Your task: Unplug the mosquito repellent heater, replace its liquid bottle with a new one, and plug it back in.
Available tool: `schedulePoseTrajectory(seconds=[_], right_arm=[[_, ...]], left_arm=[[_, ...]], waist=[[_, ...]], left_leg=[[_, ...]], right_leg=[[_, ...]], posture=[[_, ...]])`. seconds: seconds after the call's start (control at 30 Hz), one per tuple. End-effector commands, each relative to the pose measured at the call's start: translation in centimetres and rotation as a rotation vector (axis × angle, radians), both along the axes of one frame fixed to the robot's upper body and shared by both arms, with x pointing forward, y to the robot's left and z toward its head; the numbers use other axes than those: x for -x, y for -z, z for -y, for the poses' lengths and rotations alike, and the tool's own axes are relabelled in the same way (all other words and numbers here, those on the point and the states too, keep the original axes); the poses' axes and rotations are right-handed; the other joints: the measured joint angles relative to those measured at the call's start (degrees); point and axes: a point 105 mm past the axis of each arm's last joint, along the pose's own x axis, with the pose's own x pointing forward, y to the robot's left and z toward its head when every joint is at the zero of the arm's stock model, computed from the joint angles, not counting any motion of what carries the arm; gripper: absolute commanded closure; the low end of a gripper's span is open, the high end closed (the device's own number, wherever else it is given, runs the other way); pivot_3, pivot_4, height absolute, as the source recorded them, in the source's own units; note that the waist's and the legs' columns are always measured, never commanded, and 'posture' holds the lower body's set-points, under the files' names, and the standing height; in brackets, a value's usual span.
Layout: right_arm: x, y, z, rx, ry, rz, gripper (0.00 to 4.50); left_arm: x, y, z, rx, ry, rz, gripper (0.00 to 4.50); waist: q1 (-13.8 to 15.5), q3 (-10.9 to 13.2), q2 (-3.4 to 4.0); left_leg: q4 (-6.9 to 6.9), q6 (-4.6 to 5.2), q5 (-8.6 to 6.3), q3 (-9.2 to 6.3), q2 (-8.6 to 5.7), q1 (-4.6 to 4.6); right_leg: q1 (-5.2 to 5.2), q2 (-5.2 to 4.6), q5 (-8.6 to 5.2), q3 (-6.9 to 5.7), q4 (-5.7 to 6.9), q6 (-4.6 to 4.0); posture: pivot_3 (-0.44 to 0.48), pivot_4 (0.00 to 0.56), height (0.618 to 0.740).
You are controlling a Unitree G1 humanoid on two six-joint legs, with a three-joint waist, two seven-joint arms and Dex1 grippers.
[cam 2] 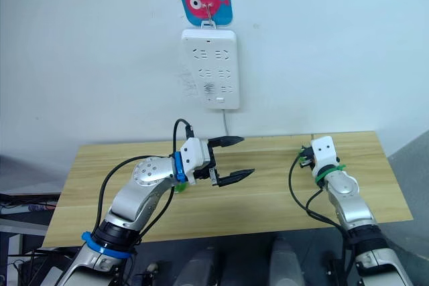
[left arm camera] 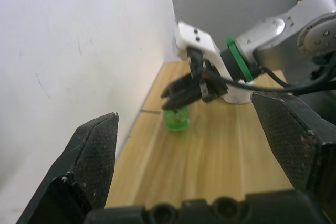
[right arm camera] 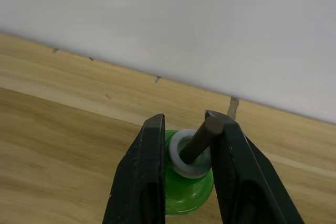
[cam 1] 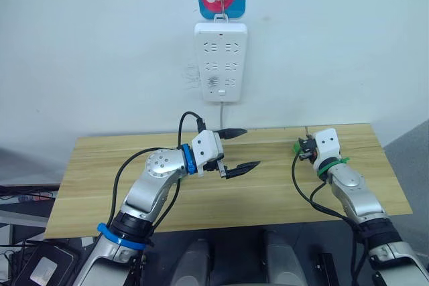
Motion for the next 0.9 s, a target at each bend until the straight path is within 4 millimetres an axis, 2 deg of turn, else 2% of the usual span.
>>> schedulePoseTrajectory(seconds=[0.03,0.37,0.53,0.63,0.7,0.73,0.8,0.9], right_arm=[[-0.7,-0.8,0.5,-0.005,0.017,0.037,3.72],[-1.3,0.6,0.8,-0.003,0.029,-0.006,3.72],[-0.9,-0.7,0.7,0.015,0.005,0.046,2.03],[-0.1,-3.2,0.1,0.040,-0.060,0.127,0.96],[0.8,-5.3,-1.0,0.051,-0.127,0.181,0.18],[1.2,-6.2,-1.7,0.056,-0.162,0.198,0.05],[2.3,-8.0,-3.8,0.053,-0.267,0.220,0.05],[4.4,-8.2,-7.8,0.041,-0.496,0.129,0.05]], left_arm=[[0.4,-0.5,0.3,0.003,0.025,0.032,0.00],[1.1,-0.3,0.3,-0.010,0.047,0.005,0.00],[1.3,-0.2,0.0,-0.011,0.034,-0.011,0.00],[1.1,0.2,-0.6,0.004,-0.017,-0.039,0.00],[1.3,0.8,-1.4,0.019,-0.070,-0.078,0.00],[1.5,1.2,-1.8,0.023,-0.094,-0.095,0.00],[2.3,2.5,-2.7,0.026,-0.160,-0.143,0.00],[3.4,4.7,-4.6,0.034,-0.328,-0.214,0.00]], waist=[[-0.1,0.0,0.00],[-0.4,0.0,0.01],[-0.3,0.0,0.02],[-0.4,0.0,0.02],[-0.4,0.0,0.03],[-0.5,0.0,0.03],[-0.7,0.0,0.05],[-0.7,0.0,0.07]], left_leg=[[0.00,0.00,0.00,-0.01,0.00,0.00],[0.01,0.00,0.00,-0.04,0.00,0.02],[0.02,0.00,0.00,-0.04,0.00,0.02],[0.00,0.00,0.00,-0.06,0.00,0.01],[0.00,0.00,0.00,-0.13,0.00,0.01],[0.00,0.00,0.00,-0.19,0.00,0.01],[-0.02,-0.01,0.00,-0.28,0.03,0.02],[-0.04,-0.01,-0.01,-0.38,0.08,0.04]], right_leg=[[0.00,0.00,0.00,-0.01,0.00,0.00],[0.03,0.00,0.00,-0.02,0.02,0.00],[0.02,0.00,0.00,-0.02,0.04,0.01],[0.00,0.00,0.00,-0.01,0.03,0.00],[0.00,0.00,0.00,0.01,0.03,0.00],[-0.01,0.00,0.00,0.02,0.04,0.01],[-0.02,0.01,0.00,0.01,0.04,0.00],[-0.01,0.04,0.00,0.01,0.04,0.00]], posture=[[0.056,0.253,0.740],[0.072,0.247,0.740],[0.072,0.245,0.740],[0.073,0.246,0.740],[0.059,0.247,0.740],[0.059,0.247,0.740],[0.048,0.251,0.740],[0.040,0.255,0.740]])
